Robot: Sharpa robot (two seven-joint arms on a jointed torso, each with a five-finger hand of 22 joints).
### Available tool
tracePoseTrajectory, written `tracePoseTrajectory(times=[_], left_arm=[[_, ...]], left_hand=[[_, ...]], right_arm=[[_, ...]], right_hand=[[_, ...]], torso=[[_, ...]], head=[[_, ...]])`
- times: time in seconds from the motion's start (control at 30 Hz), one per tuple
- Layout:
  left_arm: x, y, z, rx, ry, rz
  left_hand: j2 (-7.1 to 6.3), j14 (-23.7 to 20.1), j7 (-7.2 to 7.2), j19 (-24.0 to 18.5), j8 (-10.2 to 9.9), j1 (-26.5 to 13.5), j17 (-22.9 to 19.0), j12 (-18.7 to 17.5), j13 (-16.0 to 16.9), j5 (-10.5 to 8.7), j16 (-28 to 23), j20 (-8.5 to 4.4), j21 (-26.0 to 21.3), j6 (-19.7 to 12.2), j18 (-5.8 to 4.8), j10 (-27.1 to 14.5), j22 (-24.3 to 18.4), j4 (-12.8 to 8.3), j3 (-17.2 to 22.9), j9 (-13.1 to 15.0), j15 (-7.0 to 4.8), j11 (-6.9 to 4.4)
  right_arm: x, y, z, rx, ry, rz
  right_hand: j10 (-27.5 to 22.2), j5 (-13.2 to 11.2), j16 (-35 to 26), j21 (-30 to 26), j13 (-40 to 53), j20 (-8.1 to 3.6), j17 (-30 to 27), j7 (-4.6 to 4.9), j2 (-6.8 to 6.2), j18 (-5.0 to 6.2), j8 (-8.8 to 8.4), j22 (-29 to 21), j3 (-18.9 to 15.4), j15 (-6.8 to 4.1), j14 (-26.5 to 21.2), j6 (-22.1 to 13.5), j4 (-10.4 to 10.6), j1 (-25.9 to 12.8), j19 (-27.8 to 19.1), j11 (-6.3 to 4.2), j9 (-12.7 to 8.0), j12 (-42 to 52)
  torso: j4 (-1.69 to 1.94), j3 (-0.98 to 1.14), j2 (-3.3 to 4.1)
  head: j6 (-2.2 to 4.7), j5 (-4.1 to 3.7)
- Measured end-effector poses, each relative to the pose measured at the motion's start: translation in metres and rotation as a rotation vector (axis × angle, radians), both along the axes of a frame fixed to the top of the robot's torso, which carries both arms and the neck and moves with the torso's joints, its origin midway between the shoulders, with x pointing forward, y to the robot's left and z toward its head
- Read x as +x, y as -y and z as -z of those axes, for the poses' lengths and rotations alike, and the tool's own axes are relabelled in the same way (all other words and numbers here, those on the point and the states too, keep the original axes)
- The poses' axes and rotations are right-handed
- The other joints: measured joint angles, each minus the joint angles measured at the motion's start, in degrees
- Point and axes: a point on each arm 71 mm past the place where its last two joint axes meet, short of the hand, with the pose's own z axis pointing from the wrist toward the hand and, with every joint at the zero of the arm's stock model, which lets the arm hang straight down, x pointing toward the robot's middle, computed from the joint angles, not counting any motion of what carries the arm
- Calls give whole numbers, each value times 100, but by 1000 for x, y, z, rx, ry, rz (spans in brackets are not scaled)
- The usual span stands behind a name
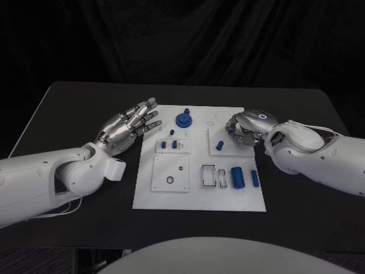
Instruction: Assemble the parts on the task board
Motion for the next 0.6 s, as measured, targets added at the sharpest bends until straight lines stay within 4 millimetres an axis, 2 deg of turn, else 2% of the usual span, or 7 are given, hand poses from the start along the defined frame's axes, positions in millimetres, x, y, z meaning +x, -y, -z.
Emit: tracePoseTrajectory(times=[0.27, 0.37, 0.6], left_arm=[[0, 0, 1, 0, -1, 1], [0, 0, 1, 0, -1, 1], [0, 0, 1, 0, -2, 0]], left_hand=[[0, 0, 0, 0, 0, 0, 0, 0, 0, 0, 0, 0, 0, 0, 0, 0, 0, 0, 0, 0, 0, 0], [0, 0, 0, 0, 0, 45, 0, 0, 0, 30, 0, 0, 0, 0, 0, 0, -1, -15, 15, -1, 0, 0], [1, 0, 0, 0, 0, 45, -1, 0, -1, 30, 0, 0, 0, 0, 0, 0, -1, -15, 15, -1, 0, 0]], right_arm=[[0, -2, 0, 0, -1, -3], [0, -3, 0, 1, -1, -4], [1, -3, 0, 1, 1, -4]], right_hand=[[0, 0, 0, 0, -4, 0, 0, -19, 0, 0, 0, 0, 0, 0, 0, 23, 0, 0, 0, 0, 21, 0], [0, 6, 0, 0, -4, 0, 4, -28, 3, 0, 70, 0, 0, 0, 0, 135, 0, 4, 0, 0, 65, 1], [220, 173, 0, 78, -7, -11, 38, -40, 174, 0, 219, 0, 98, -52, 52, 330, -208, 203, 12, -76, 246, -1]], torso=[[0, 0, -2], [0, 0, -3], [2, 1, -4]], head=[[0, 3], [0, 6], [0, 16]])
